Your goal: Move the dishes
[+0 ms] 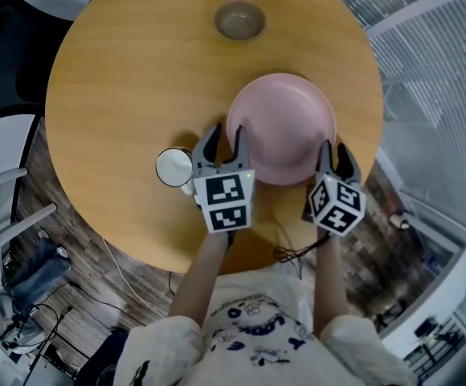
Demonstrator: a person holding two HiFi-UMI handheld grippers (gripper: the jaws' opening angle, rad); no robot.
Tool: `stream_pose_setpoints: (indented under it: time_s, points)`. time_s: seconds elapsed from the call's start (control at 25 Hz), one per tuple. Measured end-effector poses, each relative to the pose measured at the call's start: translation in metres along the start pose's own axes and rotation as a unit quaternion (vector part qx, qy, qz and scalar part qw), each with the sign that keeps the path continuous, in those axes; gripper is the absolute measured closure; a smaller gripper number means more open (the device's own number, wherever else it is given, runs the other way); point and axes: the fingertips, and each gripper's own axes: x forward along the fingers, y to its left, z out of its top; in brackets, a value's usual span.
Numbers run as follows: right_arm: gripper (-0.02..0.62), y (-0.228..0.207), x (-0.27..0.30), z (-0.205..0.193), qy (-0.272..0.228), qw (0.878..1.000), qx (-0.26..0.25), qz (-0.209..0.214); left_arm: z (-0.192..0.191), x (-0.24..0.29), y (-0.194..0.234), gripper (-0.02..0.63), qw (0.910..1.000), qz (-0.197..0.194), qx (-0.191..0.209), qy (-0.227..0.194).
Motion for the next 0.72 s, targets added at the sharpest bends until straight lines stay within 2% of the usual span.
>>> stream_pose_setpoints:
  time_s: [0.2,0.52,0.6,0.64,0.72]
  points:
    - [0.474,-0.004,0.01,-0.007,0.012,1.0,0.005,-0.004,-0.007,0.02,0.006,0.472,0.9995,0.012,-0.013,0.025]
    - [0.476,0.006,0.01,-0.013,0.031,0.999,0.019,0.009,-0.021,0.023,0.014,0.474,0.9966,0.026,-0.052,0.058]
    - [0.5,0.004,0.009,-0.015,0.036,0.999,0.022,0.008,-0.024,0.023,0.013,0.476,0.996,0.028,-0.052,0.067]
    - [0.526,0.003,0.009,-0.015,0.037,0.999,0.023,0.007,-0.026,0.023,0.013,0.482,0.9958,0.028,-0.05,0.072]
    - [0.532,0.006,0.011,-0.015,0.036,0.999,0.025,0.008,-0.028,0.025,0.015,0.554,0.9955,0.028,-0.05,0.076]
